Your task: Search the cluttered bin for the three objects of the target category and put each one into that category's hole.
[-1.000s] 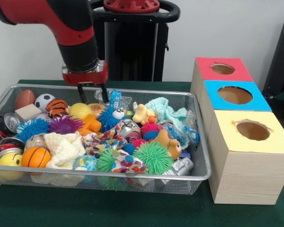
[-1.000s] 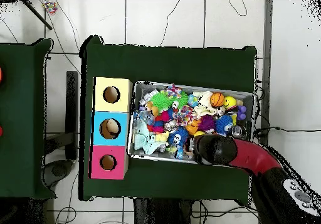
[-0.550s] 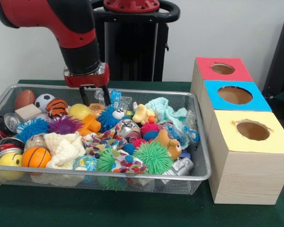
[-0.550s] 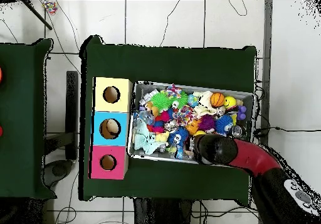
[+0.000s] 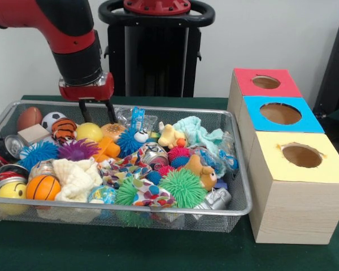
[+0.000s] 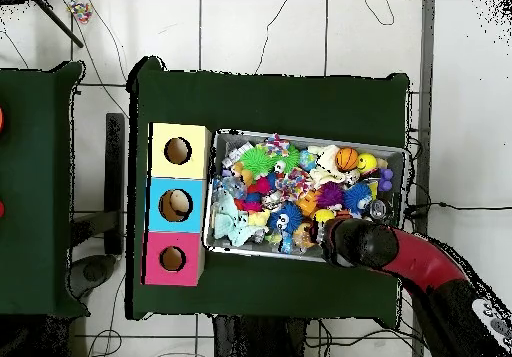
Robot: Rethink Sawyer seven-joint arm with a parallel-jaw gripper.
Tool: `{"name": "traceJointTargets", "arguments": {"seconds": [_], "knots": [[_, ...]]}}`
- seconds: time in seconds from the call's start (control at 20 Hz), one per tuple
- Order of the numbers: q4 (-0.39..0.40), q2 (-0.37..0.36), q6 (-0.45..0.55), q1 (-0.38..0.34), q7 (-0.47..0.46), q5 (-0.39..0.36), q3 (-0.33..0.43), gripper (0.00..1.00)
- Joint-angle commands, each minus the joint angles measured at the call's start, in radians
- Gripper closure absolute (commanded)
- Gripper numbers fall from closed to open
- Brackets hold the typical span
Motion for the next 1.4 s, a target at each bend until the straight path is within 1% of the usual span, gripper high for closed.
{"name": "traceJointTargets", "arguments": {"seconds": [0.05,0.2,0.45,0.75,1.05,1.4], "knots": [[-0.001,-0.011,-0.014,-0.014,0.016,0.005,0.068,0.00],[0.013,-0.009,-0.049,-0.003,0.041,-0.003,0.057,0.00],[0.060,-0.025,-0.092,0.008,0.077,-0.005,0.050,0.00],[0.086,-0.043,-0.075,-0.007,0.058,0.002,0.062,0.00],[0.071,-0.037,-0.055,-0.014,0.037,0.006,0.071,0.00],[0.018,-0.016,-0.010,-0.005,0.021,0.020,0.080,0.00]]}}
